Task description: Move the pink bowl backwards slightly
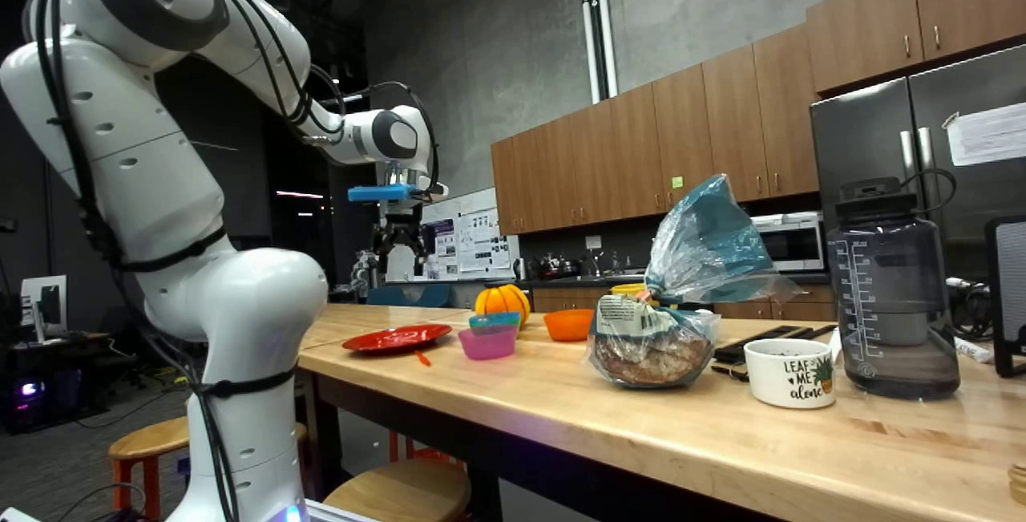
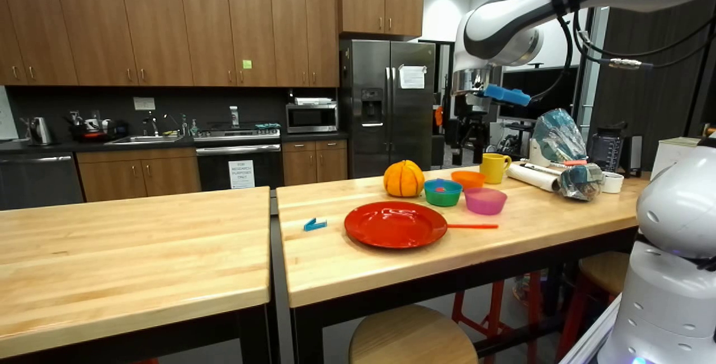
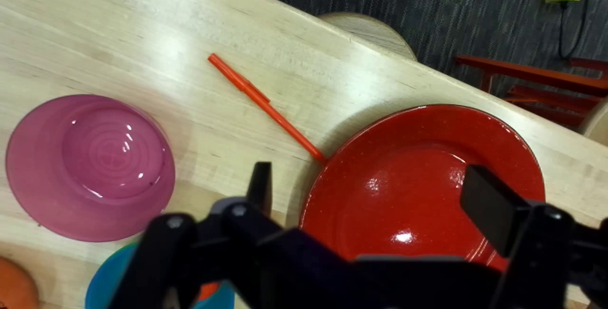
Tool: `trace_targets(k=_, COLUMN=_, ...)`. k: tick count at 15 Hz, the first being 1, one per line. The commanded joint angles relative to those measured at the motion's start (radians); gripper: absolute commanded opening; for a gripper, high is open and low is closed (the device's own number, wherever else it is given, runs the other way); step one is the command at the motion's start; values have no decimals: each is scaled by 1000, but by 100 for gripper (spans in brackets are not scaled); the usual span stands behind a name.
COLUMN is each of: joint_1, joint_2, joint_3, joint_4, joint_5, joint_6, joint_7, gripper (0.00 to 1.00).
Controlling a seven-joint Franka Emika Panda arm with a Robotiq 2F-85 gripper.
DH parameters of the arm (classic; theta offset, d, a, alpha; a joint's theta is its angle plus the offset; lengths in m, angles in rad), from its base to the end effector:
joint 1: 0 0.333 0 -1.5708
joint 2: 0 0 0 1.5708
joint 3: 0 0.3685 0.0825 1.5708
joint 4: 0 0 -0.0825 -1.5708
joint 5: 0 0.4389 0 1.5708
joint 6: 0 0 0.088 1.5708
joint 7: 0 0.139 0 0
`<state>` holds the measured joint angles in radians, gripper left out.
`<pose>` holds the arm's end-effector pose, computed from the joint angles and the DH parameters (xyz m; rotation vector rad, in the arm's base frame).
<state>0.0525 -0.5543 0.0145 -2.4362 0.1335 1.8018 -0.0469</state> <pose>0.3943 0.0422 0.4892 -3.0167 -0.1141 0.1224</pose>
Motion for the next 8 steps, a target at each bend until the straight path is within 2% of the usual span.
trace_targets(k=1, joint_1=-4, joint_2=-2, joint_3=0, joint_4=0, joint_5=-1, joint_6=5, joint_7=4, gripper=100)
trace_targets(k=8, joint_1=-17, joint_2=-2, joint_3=-5, joint_4=-6, joint_5=-3, joint_6=33, joint_7=18, gripper=100)
